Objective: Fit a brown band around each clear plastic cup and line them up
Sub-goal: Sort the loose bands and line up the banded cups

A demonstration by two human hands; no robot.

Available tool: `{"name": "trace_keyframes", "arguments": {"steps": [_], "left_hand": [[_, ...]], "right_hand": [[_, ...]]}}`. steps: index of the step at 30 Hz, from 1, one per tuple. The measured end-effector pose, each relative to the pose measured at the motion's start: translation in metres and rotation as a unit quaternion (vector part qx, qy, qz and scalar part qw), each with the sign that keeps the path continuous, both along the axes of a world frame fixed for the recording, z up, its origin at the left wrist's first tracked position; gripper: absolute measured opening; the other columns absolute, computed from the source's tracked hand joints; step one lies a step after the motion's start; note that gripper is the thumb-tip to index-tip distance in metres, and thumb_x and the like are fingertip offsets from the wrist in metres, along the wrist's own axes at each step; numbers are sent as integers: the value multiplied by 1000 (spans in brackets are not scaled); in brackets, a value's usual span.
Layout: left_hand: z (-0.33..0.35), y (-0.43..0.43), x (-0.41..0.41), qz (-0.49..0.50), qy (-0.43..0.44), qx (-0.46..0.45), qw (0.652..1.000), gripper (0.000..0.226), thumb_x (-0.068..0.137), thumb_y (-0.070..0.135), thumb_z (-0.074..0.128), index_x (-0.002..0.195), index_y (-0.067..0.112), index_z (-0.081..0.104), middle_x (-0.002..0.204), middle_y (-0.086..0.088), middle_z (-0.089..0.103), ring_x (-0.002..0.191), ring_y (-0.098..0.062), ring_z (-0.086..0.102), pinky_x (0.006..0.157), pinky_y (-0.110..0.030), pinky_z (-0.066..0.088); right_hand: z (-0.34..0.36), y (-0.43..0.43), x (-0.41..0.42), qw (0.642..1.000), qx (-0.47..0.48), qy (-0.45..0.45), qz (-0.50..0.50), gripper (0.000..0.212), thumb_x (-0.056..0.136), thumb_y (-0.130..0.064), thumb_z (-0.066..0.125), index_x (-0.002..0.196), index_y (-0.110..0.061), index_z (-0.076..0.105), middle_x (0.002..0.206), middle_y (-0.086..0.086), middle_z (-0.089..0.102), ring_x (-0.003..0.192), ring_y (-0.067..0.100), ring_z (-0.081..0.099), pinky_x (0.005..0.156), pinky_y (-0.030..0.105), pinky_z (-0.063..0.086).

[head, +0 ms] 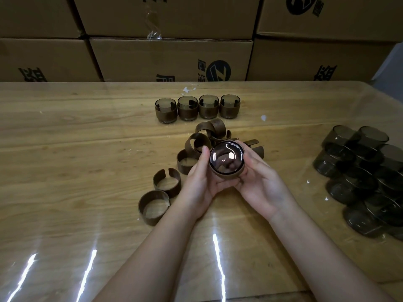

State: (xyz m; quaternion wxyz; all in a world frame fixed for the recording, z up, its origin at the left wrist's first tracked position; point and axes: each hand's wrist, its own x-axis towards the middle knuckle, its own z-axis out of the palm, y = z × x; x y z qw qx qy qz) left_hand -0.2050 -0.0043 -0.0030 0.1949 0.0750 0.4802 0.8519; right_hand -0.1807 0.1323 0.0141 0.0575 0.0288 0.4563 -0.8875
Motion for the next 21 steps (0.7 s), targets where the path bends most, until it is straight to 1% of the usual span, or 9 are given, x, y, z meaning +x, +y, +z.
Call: {"name": "trace_keyframes", "arguments": {"steps": [4,6,10,13,15,17,18,19,21], "left_hand": [[1,1,1,-4,-2,27,1000,54,92,53,35,118,18,65,122,-14,67,111,-30,65,91,-44,54],[1,0,1,3,-8,32,999,55,92,53,36,121,14,62,121,-15,67,109,-29,66,85,-41,58],[3,-1,2,7,-25,49,998,54,94,50,37,123,10,59,122,-18,66,105,-29,67,75,-36,58],[5,-2,2,18,-28,48,998,48,99,43,35,122,9,60,121,-17,66,105,-28,67,73,-37,58],[5,-1,4,40,-26,29,998,44,103,33,32,120,5,62,118,-18,67,106,-30,67,77,-41,58],[3,0,6,77,-32,-1,997,42,100,26,35,119,3,63,117,-19,67,113,-32,63,92,-47,54],[2,0,6,90,-32,-15,995,42,98,26,35,118,4,64,117,-18,67,116,-32,61,98,-48,50],[2,-1,7,93,-23,-29,995,42,98,28,34,116,6,66,118,-16,67,117,-31,60,99,-48,48],[4,-1,8,80,-3,-57,995,46,99,35,32,114,10,68,118,-14,68,117,-30,60,96,-44,50]], "right_hand": [[1,0,1,999,-30,20,12,53,79,-17,58,131,-19,52,115,7,69,101,19,67,82,31,48],[0,-1,0,999,-40,30,16,51,80,-15,58,130,-22,54,113,6,70,100,18,67,81,30,50],[1,-3,1,997,-44,56,29,46,82,-11,57,126,-25,56,111,3,70,102,17,66,80,27,54],[3,-5,3,996,-34,75,41,50,77,-14,66,125,-24,57,114,3,69,104,16,66,80,27,55],[5,-6,5,995,22,91,37,55,72,-19,71,125,-24,57,114,2,69,104,16,66,80,26,54],[8,-3,6,990,96,105,12,54,72,-19,72,124,-26,58,113,2,70,106,19,66,83,27,54],[10,-1,6,986,123,109,-4,53,73,-18,72,123,-28,58,112,2,70,107,20,66,84,28,54],[11,1,7,982,146,117,-17,51,74,-17,74,122,-29,59,111,2,71,107,20,66,86,28,54],[12,3,9,967,209,140,-32,49,77,-19,75,120,-33,58,100,-2,73,102,16,67,86,27,54]]}}
